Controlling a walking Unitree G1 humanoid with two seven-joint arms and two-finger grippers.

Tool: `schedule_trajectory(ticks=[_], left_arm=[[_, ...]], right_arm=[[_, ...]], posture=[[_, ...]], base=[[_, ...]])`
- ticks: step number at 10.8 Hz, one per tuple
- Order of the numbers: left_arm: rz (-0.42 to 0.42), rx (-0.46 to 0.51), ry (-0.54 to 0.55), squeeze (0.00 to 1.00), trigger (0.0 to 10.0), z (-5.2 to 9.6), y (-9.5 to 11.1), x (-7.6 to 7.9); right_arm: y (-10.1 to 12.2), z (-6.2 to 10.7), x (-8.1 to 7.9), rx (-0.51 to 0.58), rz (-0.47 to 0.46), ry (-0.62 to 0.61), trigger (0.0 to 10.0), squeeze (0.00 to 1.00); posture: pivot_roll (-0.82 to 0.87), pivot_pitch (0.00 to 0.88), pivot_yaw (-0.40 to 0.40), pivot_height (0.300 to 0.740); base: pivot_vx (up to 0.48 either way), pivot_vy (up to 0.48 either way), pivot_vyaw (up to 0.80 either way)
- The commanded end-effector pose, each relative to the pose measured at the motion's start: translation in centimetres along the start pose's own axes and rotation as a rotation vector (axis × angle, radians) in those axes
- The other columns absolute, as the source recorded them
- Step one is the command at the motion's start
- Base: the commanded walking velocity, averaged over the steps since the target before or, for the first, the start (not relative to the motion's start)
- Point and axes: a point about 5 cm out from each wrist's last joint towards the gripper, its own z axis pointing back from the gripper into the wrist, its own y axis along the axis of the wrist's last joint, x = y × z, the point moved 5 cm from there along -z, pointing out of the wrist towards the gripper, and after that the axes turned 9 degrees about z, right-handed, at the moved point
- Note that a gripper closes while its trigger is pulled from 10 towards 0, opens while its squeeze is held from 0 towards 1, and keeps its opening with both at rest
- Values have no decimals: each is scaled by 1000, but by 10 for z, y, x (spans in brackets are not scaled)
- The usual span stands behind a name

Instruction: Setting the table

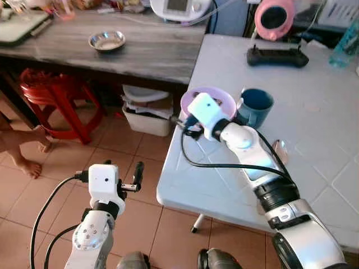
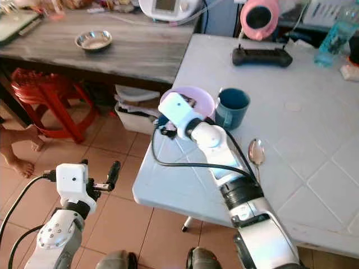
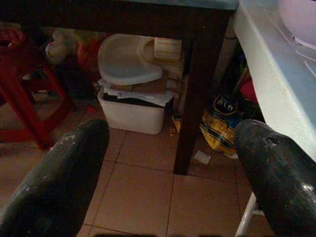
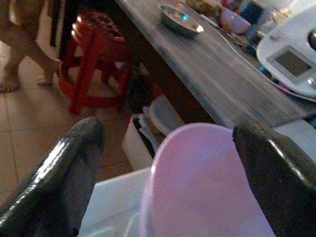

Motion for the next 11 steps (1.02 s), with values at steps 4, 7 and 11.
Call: schedule_trajectory(ticks=[4, 7, 11], left_arm=[[-3, -34, -8, 0, 10000, 4, -3, 1], [-5, -52, -20, 0, 10000, 2, -6, 3], [-2, -74, -25, 0, 10000, 1, -11, 3]], right_arm=[[-4, 5, -11, -70, -8, 70, 10000, 0], [-33, 18, -20, -191, 77, 175, 0, 0], [-47, 24, -15, -260, 153, 196, 0, 0]], posture=[[108, 155, 22, 740], [99, 150, 16, 740], [103, 136, 20, 740]], base=[[0, 0, 0], [0, 0, 0], [0, 0, 0]])
